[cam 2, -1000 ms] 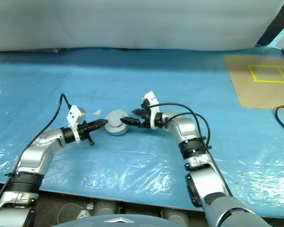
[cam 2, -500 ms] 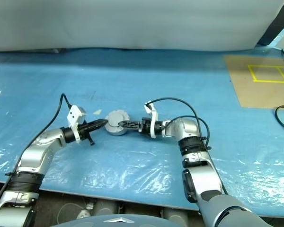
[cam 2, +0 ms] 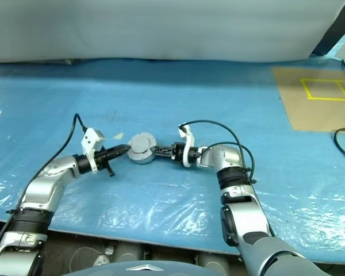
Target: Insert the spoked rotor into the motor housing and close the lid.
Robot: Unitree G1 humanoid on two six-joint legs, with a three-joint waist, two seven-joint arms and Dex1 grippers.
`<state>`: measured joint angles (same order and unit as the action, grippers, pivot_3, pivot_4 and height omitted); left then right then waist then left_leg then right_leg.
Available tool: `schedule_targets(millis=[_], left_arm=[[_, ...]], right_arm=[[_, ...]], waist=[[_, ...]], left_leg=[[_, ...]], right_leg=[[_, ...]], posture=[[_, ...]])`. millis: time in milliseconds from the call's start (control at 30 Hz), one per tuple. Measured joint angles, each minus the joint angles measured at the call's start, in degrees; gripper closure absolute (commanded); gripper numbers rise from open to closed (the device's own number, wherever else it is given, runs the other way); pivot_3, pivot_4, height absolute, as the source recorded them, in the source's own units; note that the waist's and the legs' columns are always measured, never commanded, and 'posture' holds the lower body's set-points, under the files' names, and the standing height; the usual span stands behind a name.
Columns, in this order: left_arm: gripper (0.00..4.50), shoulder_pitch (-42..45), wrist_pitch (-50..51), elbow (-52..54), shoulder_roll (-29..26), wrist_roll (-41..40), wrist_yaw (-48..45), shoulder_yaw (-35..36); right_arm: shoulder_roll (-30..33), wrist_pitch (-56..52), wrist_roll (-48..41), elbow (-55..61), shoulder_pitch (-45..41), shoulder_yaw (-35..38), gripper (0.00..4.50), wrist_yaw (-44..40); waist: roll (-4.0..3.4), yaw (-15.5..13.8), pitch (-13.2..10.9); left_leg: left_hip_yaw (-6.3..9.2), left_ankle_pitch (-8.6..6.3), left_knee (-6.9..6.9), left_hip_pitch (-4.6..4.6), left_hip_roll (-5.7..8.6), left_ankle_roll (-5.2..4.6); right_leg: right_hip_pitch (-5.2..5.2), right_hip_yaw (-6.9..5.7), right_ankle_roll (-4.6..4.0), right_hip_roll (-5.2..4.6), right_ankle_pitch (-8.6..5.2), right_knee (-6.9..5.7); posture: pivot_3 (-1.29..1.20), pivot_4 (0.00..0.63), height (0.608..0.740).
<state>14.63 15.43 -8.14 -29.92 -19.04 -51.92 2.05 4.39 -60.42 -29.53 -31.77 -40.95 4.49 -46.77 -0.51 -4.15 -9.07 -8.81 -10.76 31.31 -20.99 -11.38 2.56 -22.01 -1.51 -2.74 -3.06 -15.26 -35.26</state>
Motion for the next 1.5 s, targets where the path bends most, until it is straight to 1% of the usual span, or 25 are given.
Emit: schedule_targets(millis=[367,500,567,667,767,833,933,1067,1233,1300,1467,1500], left_arm=[[4.5,0.0,0.1,-0.2,0.0,0.0,-0.1,0.2],[4.5,-0.7,1.2,0.7,0.2,-1.3,0.1,1.7],[4.5,-1.4,4.8,2.6,0.8,-4.5,0.9,3.6],[4.5,-1.1,12.3,9.0,1.6,-13.7,2.2,7.8],[4.5,0.4,18.0,13.9,1.0,-21.0,3.9,12.2],[4.5,0.4,20.1,15.1,0.4,-23.0,5.0,14.1],[4.5,-0.3,21.8,15.1,0.3,-24.2,6.6,14.9],[4.5,-0.7,22.7,15.0,0.4,-25.1,8.7,16.1],[4.5,-0.6,24.0,14.7,1.2,-27.6,11.0,17.9],[4.5,-0.3,25.9,14.7,1.5,-30.4,12.3,19.1],[4.5,-2.6,35.9,15.0,1.4,-43.8,14.2,23.6],[4.32,-2.9,36.7,15.0,1.5,-45.4,14.5,24.3]], right_arm=[[-0.4,0.5,0.0,0.0,0.1,-0.2,3.24,0.4],[-0.8,1.3,0.1,0.0,0.3,-0.7,3.24,0.6],[-1.0,1.3,0.1,-0.2,0.3,-0.6,3.24,0.9],[-1.4,1.1,-0.1,-0.7,0.0,-0.2,3.24,1.3],[-1.7,0.4,-0.9,-1.7,-0.3,1.0,3.24,2.0],[-1.6,-0.1,-1.4,-2.3,-0.5,1.7,3.24,2.4],[-1.5,-1.8,-2.7,-2.4,-0.6,3.6,3.24,3.1],[-1.2,-7.0,-5.5,-2.5,-0.5,7.4,3.24,4.0],[-2.3,-12.1,-9.7,-2.6,-0.5,13.4,3.24,5.9],[-2.9,-13.6,-11.6,-0.5,-0.4,14.8,3.24,6.7],[-4.9,-17.1,-16.5,7.9,-0.5,17.3,3.24,9.2],[-5.0,-17.4,-17.1,8.6,-0.5,17.5,3.24,9.6]], waist=[[0.0,0.1,0.0],[0.0,0.1,0.0],[0.02,0.2,0.0],[0.13,0.2,0.0],[0.13,0.3,0.0],[0.12,0.2,0.0],[0.16,0.1,-0.1],[0.35,-0.1,-0.2],[0.39,-0.1,-0.2],[0.38,-0.1,-0.2],[0.39,-0.2,-0.2],[0.39,-0.3,-0.2]], left_leg=[[0.0,0.02,0.06,0.03,-0.01,-0.03],[0.0,0.02,0.06,0.02,-0.02,-0.03],[0.0,0.02,0.06,-0.05,-0.04,-0.03],[-0.06,0.02,0.09,-0.13,-0.07,-0.02],[-0.12,0.02,0.08,-0.11,-0.09,-0.02],[-0.12,0.02,0.06,-0.11,-0.09,-0.02],[-0.12,0.02,0.07,-0.14,-0.08,-0.02],[-0.1,0.02,0.08,-0.29,-0.1,-0.01],[-0.04,0.13,0.36,-0.92,-0.01,-0.17],[0.08,0.12,0.74,-1.23,-0.14,-0.14],[0.17,-0.1,0.89,-1.24,-0.35,0.23],[0.18,-0.1,0.89,-1.23,-0.36,0.23]], right_leg=[[-0.01,0.01,-0.01,-0.01,-0.01,-0.11],[-0.04,0.01,-0.02,0.0,-0.01,-0.13],[-0.14,0.03,-0.02,0.0,-0.01,-0.16],[-0.22,0.02,-0.11,0.03,-0.06,-0.24],[-0.24,0.02,-0.17,0.08,-0.09,-0.27],[-0.23,0.02,-0.18,0.09,-0.1,-0.26],[-0.23,0.02,-0.16,0.08,-0.09,-0.23],[-0.31,-0.02,-0.15,0.09,-0.08,-0.22],[-0.87,-0.07,-0.14,0.2,-0.07,-0.37],[-1.07,-0.07,-0.14,0.43,-0.06,-0.5],[-1.06,-0.06,-0.19,0.68,-0.04,-0.52],[-1.05,-0.06,-0.19,0.68,-0.04,-0.52]], posture=[[0.0,0.15,0.74],[0.0,0.15,0.74],[0.0,0.15,0.74],[0.0,0.15,0.74],[0.0,0.15,0.74],[0.0,0.15,0.74],[0.0,0.15,0.74],[0.0,0.15,0.74],[0.0,0.15,0.74],[0.0,0.15,0.74],[0.0,0.15,0.74],[0.0,0.15,0.74]])
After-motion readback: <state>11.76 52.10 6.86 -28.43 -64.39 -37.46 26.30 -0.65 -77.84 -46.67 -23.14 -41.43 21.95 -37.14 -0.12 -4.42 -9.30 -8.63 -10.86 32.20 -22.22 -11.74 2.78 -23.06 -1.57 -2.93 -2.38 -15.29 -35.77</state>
